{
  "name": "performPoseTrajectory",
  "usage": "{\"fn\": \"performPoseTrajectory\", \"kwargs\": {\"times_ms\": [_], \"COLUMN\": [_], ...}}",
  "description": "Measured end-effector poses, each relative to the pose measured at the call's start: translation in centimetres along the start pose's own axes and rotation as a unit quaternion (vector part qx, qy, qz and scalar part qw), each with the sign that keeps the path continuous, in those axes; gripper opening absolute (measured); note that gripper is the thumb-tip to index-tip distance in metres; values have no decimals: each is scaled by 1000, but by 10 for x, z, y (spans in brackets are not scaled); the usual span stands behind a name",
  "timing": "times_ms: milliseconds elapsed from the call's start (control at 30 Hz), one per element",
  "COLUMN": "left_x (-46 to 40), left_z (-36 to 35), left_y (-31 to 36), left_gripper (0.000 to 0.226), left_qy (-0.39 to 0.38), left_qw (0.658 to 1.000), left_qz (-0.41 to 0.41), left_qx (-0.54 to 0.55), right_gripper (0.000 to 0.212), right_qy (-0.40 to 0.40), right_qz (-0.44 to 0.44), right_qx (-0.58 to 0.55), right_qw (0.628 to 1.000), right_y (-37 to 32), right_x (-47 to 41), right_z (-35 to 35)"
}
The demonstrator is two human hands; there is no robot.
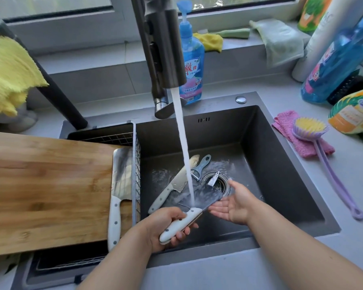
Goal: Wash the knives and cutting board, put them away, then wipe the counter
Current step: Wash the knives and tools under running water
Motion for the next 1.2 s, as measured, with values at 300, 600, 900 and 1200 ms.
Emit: {"fn": "performPoseTrajectory", "kwargs": {"times_ms": [300, 600, 900, 1200], "left_x": [11, 28, 48, 57], "left_z": [26, 32, 28, 22], "left_y": [18, 45, 49, 51], "left_gripper": [41, 32, 36, 31], "left_qy": [187, 286, 288, 245], "left_qw": [946, 779, 702, 716], "left_qz": [-130, -301, -300, -323], "left_qx": [-229, -470, -578, -569], "right_gripper": [70, 90, 88, 81], "right_qy": [-44, -81, -19, 121], "right_qz": [20, 12, -3, 41], "right_qx": [-36, -21, 152, 193], "right_qw": [998, 996, 988, 973], "right_y": [-6, -2, 13, -2], "right_x": [17, 20, 9, -5], "right_z": [-11, -21, -10, 24]}}
Point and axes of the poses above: each hand's wrist, its own x-axis away from the middle knuckle, its own z-axis out of the back of the hand, y = z × x, the point moved 9 cm from there along -x, towards the middle knuckle, and after that the axes turned 15 degrees about y, right-handed, at the moved point
